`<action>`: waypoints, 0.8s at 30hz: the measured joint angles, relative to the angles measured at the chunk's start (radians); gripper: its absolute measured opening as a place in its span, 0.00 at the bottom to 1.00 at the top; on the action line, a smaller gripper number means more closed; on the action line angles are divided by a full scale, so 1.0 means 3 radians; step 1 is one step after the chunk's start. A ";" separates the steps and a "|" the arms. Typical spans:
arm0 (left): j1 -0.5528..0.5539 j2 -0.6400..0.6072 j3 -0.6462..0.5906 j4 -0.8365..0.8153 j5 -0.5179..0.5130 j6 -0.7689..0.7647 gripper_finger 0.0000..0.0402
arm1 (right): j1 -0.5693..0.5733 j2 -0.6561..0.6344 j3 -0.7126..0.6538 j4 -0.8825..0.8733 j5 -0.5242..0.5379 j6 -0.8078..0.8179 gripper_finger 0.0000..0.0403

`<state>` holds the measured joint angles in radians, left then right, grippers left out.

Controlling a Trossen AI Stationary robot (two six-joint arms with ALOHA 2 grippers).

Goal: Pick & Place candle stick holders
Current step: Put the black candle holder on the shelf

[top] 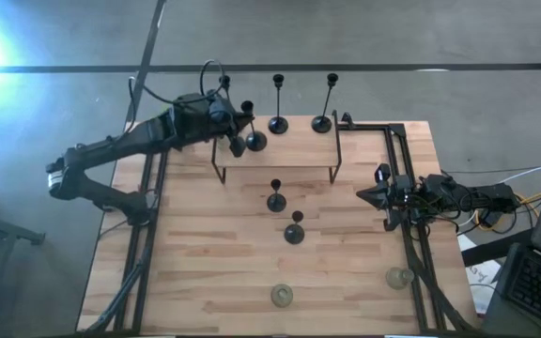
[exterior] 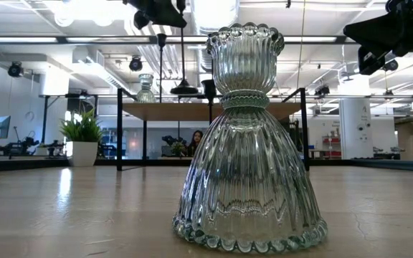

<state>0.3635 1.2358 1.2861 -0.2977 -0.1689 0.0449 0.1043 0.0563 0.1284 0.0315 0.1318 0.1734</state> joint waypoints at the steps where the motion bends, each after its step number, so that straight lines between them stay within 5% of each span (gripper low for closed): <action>1: 0.0031 0.0005 0.0000 0.0001 0.0001 0.0000 0.04 | 0.0000 0.0000 0.0000 0.0000 0.0000 0.0000 0.02; 8: 0.0252 0.0131 0.0000 0.0115 0.0348 -0.0064 0.04 | 0.0000 0.0000 0.0000 0.0001 0.0000 0.0000 0.02; 24: 0.0526 0.0425 0.0128 0.0096 0.0363 -0.0069 0.04 | 0.0000 -0.0004 0.0000 0.0000 0.0000 0.0001 0.02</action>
<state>0.5213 1.3632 1.3247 -0.2690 -0.0601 0.0243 0.1044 0.0551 0.1284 0.0315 0.1318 0.1736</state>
